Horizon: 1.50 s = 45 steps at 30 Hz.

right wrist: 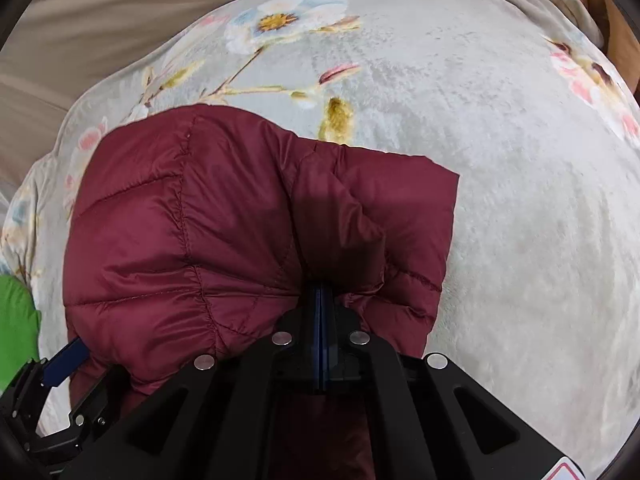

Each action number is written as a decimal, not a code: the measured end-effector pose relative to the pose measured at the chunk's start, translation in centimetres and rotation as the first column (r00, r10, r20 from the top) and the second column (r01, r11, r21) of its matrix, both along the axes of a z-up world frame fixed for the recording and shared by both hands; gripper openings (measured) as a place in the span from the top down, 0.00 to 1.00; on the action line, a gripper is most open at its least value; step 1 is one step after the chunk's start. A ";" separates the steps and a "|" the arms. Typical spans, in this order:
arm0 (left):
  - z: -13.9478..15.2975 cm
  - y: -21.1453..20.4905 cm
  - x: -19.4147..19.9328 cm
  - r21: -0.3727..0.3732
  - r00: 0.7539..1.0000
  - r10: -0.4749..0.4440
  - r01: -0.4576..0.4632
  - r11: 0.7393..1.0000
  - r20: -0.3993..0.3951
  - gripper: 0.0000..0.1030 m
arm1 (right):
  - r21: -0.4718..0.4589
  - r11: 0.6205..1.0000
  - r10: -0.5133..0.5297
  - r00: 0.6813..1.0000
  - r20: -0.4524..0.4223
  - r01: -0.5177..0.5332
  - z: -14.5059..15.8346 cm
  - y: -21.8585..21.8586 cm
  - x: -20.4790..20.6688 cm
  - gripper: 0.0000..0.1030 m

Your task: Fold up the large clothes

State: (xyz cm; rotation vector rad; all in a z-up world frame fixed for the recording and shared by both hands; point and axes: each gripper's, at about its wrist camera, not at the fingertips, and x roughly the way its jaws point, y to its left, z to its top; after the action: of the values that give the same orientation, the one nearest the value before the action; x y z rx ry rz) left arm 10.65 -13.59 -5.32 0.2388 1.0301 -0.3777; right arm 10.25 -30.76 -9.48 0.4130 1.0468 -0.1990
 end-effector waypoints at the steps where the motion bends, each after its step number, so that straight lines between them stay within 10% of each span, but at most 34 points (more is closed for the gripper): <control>1: -0.1 0.0 0.1 0.002 1.000 0.004 -0.004 1.000 -0.005 0.39 | -0.003 1.000 0.005 1.000 0.001 -0.005 0.0 0.1 0.0 1.00; 9: 2.2 2.2 -1.4 -0.022 0.999 0.041 -0.041 0.999 -0.030 0.41 | 0.038 0.999 -0.026 0.994 0.105 0.022 7.0 0.5 -7.0 1.00; 16: 2.6 3.7 -4.6 -0.021 0.997 0.049 -0.050 0.999 -0.052 0.41 | 0.071 0.997 0.006 1.000 0.025 -0.008 5.4 2.7 -12.2 1.00; 26: -1.9 4.5 -6.4 0.051 0.996 0.041 -0.037 0.998 -0.078 0.34 | 0.045 0.998 0.056 0.994 -0.098 -0.052 -1.7 4.2 -11.7 1.00; 34: 0.2 5.5 -6.6 0.022 0.996 0.064 -0.063 0.998 -0.068 0.35 | -0.008 1.000 0.008 1.000 -0.008 -0.008 4.1 4.1 -12.4 1.00; 40: -0.1 6.2 -6.4 -0.005 0.990 0.089 -0.090 0.996 -0.110 0.36 | 0.000 1.000 0.030 0.991 -0.130 -0.030 -0.4 3.5 -9.6 1.00; 45: 3.3 7.5 -6.2 -0.070 0.993 0.113 -0.116 0.991 -0.042 0.36 | -0.062 0.998 0.014 1.000 0.003 -0.013 5.0 3.1 -10.7 1.00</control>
State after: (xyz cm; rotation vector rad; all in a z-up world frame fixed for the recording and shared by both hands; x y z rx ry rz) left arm 4.48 -6.09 -1.98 0.1077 1.0603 -0.3159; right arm -0.40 -27.65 -4.48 0.3499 1.0370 -0.2181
